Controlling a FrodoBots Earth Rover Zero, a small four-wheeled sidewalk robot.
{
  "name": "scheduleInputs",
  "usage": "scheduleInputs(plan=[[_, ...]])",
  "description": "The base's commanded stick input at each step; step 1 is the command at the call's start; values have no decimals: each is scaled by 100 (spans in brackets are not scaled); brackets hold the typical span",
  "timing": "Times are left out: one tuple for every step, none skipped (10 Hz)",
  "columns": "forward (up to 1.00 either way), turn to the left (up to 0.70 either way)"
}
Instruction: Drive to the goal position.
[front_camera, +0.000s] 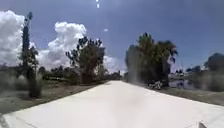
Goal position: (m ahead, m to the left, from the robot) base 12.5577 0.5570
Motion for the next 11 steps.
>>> scheduleInputs(plan=[[85, 0], [85, 0], [85, 0], [85, 0], [85, 0], [85, 0], [85, 0], [85, 0], [85, 0], [85, 0], [85, 0]])
